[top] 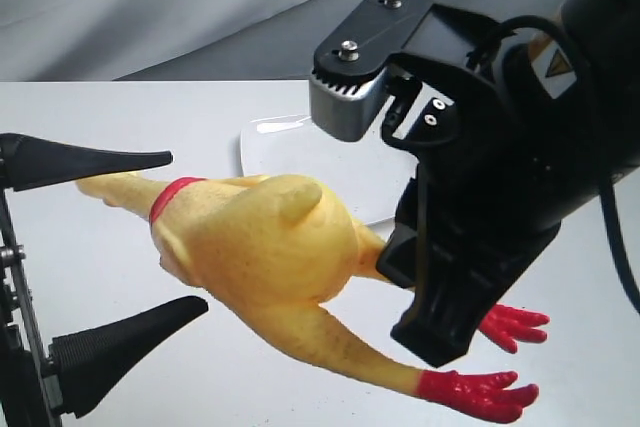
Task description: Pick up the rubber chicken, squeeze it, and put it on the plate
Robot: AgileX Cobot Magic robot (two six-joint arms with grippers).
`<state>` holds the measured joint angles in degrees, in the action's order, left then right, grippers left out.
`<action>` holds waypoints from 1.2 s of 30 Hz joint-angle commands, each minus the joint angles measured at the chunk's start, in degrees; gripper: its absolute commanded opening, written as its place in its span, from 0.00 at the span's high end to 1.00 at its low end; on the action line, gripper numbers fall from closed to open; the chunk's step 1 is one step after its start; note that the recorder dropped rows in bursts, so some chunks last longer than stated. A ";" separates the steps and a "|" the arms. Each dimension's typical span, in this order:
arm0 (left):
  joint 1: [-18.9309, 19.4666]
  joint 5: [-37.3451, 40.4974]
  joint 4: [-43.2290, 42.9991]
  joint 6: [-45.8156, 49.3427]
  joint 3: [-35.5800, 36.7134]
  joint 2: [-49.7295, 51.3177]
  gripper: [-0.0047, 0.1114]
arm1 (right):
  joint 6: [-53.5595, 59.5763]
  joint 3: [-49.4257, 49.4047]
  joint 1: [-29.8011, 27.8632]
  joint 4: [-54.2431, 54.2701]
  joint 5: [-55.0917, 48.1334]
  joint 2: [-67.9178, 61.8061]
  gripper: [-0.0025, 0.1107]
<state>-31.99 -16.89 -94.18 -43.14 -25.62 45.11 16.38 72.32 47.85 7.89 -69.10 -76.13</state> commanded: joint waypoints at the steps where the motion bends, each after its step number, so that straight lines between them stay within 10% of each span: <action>1: 0.01 0.12 -0.79 -0.97 0.05 -0.13 0.40 | -0.14 0.00 -0.44 0.27 1.06 0.34 0.98; 17: 0.01 -2.71 -2.94 -1.79 0.05 5.62 0.35 | 1.77 0.12 -0.44 5.39 1.48 0.34 0.98; 25: 0.01 -3.10 -3.06 0.30 -0.06 3.99 0.96 | 2.19 0.12 -0.44 4.91 1.48 0.34 0.98; 36: 0.01 -2.83 -2.94 -0.43 -0.06 2.39 0.79 | 2.57 0.12 -0.44 4.91 1.48 0.34 0.98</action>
<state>-31.99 -19.80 -98.21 -42.94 -25.62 47.08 18.21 72.21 47.85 12.35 -68.18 -76.13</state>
